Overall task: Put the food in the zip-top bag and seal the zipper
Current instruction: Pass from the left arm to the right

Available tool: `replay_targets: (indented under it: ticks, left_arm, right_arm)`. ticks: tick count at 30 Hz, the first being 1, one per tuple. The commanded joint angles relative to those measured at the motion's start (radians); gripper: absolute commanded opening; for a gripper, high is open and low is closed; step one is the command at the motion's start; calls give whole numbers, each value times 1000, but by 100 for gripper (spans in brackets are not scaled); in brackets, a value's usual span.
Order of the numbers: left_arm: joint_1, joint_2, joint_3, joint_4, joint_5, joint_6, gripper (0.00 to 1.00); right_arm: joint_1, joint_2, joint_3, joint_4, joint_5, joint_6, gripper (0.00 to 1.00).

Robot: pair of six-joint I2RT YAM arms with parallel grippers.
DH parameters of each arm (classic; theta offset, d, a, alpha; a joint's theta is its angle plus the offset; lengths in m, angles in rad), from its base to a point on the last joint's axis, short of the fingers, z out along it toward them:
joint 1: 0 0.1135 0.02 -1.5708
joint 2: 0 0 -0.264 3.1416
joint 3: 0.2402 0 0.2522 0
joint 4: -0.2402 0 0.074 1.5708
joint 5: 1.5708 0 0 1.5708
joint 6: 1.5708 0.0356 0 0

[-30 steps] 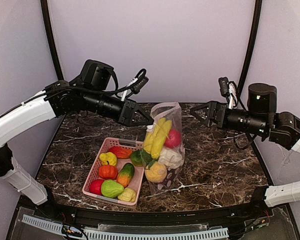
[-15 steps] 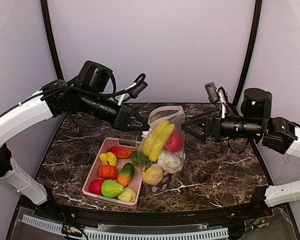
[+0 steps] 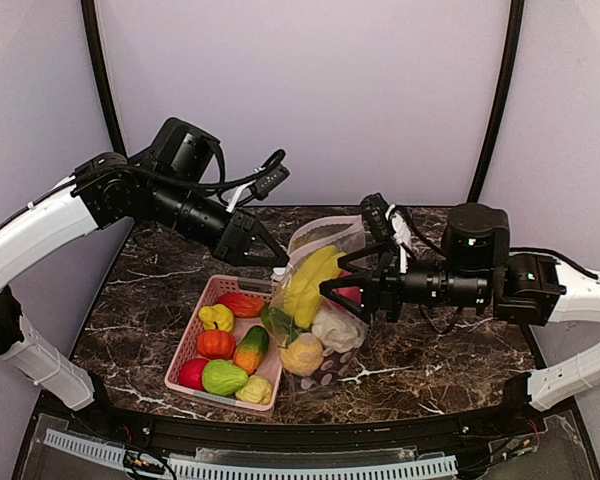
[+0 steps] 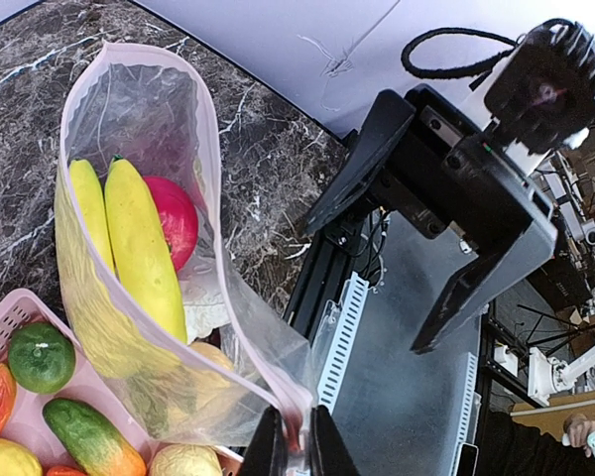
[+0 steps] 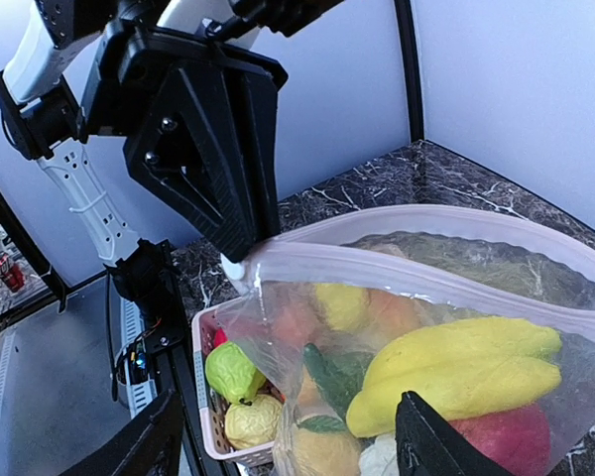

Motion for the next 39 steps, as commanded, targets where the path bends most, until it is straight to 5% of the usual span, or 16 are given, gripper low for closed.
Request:
replay_targets:
  ticks: [1,11,19,22,27,29,34,39]
  left_arm:
    - [5,-22,52,-29,15,-4,2]
    - [6,-8,55,-17,17,-35,4]
    - [7,-7,36,21,-5,-57,6]
    - [7,-25,3,70,-28,-83,19]
    - [7,-109,-94,191,-134,-116,66]
    - [8,-151,-150,246,-170,-128,76]
    - [8,-227,-291,348,-164,-160,77]
    - [6,-249,-386,439,-84,-216,60]
  right_arm:
    - [52,47,-38,111,169,-49,69]
    - [118,162,-13,158,367,-135,50]
    - [127,173,-23,190,374,-138,12]
    - [128,167,-36,209,369,-119,0]
    - [130,170,-35,206,403,-49,0]
    - [130,174,-31,202,426,-16,0]
    - [131,188,-9,179,481,68,0]
    - [131,228,23,158,527,87,0]
